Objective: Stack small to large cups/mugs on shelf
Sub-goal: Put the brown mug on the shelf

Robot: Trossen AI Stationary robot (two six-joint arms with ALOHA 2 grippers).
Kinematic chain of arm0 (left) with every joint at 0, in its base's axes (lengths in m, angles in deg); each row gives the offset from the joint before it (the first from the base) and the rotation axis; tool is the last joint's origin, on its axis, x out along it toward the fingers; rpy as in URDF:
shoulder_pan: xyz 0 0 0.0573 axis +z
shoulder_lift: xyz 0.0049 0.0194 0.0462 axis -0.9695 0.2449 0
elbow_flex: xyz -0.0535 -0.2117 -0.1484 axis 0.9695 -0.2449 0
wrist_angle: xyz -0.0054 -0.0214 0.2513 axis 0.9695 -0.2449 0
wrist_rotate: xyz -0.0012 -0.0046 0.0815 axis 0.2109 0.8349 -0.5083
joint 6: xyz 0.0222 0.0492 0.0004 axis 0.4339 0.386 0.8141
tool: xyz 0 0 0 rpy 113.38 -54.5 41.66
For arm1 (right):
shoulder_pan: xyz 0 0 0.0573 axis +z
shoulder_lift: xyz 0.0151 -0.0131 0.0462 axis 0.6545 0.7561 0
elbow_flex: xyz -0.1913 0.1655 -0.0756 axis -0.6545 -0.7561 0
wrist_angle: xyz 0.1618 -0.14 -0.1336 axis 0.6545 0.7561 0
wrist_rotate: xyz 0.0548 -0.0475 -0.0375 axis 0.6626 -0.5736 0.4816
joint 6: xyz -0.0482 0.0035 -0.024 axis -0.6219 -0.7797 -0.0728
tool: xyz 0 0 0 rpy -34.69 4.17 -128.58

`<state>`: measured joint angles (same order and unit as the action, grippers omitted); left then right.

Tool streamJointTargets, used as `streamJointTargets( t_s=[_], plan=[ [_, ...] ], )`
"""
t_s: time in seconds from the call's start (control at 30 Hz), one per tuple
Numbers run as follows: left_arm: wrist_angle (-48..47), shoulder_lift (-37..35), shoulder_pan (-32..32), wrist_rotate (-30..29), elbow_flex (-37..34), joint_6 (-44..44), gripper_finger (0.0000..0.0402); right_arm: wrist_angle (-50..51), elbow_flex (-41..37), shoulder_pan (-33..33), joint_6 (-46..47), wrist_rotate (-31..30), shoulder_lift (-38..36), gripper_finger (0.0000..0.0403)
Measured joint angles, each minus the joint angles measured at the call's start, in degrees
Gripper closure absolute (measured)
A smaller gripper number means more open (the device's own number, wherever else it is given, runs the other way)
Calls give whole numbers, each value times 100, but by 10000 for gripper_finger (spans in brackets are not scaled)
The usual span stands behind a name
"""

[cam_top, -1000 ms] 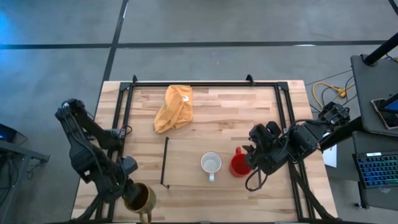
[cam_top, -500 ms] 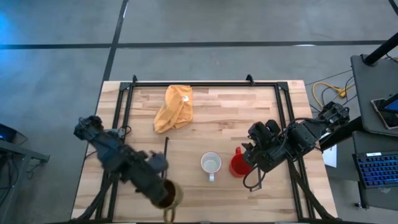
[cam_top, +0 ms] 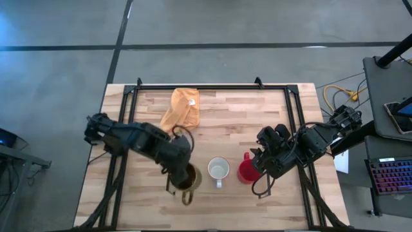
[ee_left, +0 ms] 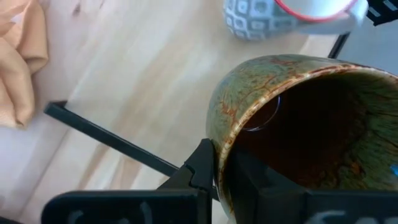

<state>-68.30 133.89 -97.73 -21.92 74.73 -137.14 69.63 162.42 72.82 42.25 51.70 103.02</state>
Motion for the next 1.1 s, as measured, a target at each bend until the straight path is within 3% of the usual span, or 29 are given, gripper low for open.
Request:
streamJointTargets(
  t_s=[0.23, 0.4, 0.57, 1.1],
  plan=[
    [17, 127, 493, 562, -70, 502, 394, 0, 0, 0, 31, 2, 0, 218],
    [13, 119, 594, 996, -582, 506, 394, 0, 0, 0, 33, 3, 0, 218],
    [-13, -120, 585, 883, -966, 360, 394, 3, 0, 0, 33, 4, 0, 218],
    [7, -189, 607, 486, -820, 358, 394, 17, 0, 0, 31, -4, 0, 218]
  ],
)
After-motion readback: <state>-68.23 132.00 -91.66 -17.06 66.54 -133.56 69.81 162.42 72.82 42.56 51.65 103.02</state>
